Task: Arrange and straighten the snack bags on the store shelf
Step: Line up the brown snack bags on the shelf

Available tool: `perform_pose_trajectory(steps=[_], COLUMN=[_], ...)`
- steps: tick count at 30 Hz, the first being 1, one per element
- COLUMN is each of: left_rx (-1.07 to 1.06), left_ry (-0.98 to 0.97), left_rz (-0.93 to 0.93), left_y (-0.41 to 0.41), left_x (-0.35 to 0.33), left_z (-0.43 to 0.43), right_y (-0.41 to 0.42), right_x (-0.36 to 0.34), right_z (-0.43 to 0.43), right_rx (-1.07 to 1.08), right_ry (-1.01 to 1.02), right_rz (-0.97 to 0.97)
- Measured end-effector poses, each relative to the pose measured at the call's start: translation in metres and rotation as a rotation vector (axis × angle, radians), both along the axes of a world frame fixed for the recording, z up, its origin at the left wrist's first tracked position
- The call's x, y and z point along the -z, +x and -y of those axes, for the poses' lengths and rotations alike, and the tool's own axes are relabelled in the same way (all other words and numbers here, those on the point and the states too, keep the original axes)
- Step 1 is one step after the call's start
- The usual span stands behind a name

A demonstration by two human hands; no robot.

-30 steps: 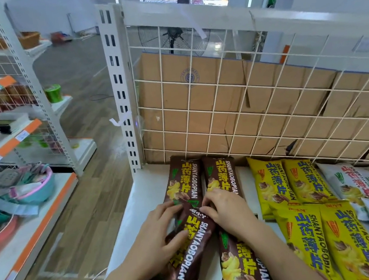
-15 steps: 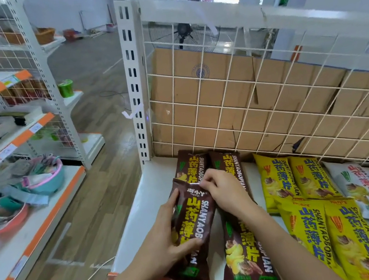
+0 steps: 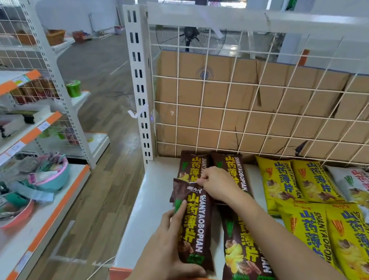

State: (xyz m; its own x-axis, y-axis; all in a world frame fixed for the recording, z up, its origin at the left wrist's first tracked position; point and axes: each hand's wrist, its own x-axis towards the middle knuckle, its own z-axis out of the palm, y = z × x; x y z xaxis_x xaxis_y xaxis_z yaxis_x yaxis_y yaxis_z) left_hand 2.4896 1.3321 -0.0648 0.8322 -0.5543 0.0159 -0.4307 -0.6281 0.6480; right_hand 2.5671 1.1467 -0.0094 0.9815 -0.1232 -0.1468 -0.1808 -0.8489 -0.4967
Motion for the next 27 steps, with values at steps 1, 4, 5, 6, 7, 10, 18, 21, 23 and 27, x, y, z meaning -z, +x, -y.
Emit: perform_pose_trajectory(steps=[1, 4, 5, 6, 7, 10, 18, 21, 23, 27], left_rx=[-0.002, -0.057, -0.079, -0.099, -0.116, -0.179, -0.231, -0.229, -0.219, -0.193], left_ry=[0.058, 0.066, 0.044, 0.033, 0.041, 0.069, 0.26, 0.27, 0.274, 0.28], left_rz=[0.056, 0.149, 0.171, 0.186, 0.211, 0.296, 0.378, 0.377, 0.384, 0.387], left_y=[-0.001, -0.002, -0.002, -0.002, -0.001, -0.004, -0.007, -0.009, -0.011, -0.011], left_x=[-0.001, -0.007, -0.007, -0.007, -0.004, 0.005, 0.007, 0.01, 0.012, 0.016], left_z=[-0.001, 0.001, 0.004, 0.007, 0.011, 0.022, 0.028, 0.028, 0.029, 0.03], right_y=[0.001, 0.0, -0.002, -0.003, -0.005, -0.007, -0.009, -0.005, -0.002, 0.001], right_x=[-0.001, 0.002, 0.004, 0.005, 0.006, 0.006, 0.006, 0.007, 0.009, 0.012], right_z=[0.001, 0.002, 0.002, 0.001, 0.0, 0.002, 0.002, -0.001, -0.001, -0.001], right_rx=[-0.011, -0.025, -0.032, -0.042, -0.047, -0.063, -0.078, -0.082, -0.09, -0.096], right_ry=[-0.004, -0.007, -0.01, -0.017, -0.022, -0.024, -0.103, -0.177, -0.24, -0.281], right_rz=[-0.017, -0.048, -0.05, -0.048, -0.045, -0.026, 0.113, 0.097, 0.098, 0.111])
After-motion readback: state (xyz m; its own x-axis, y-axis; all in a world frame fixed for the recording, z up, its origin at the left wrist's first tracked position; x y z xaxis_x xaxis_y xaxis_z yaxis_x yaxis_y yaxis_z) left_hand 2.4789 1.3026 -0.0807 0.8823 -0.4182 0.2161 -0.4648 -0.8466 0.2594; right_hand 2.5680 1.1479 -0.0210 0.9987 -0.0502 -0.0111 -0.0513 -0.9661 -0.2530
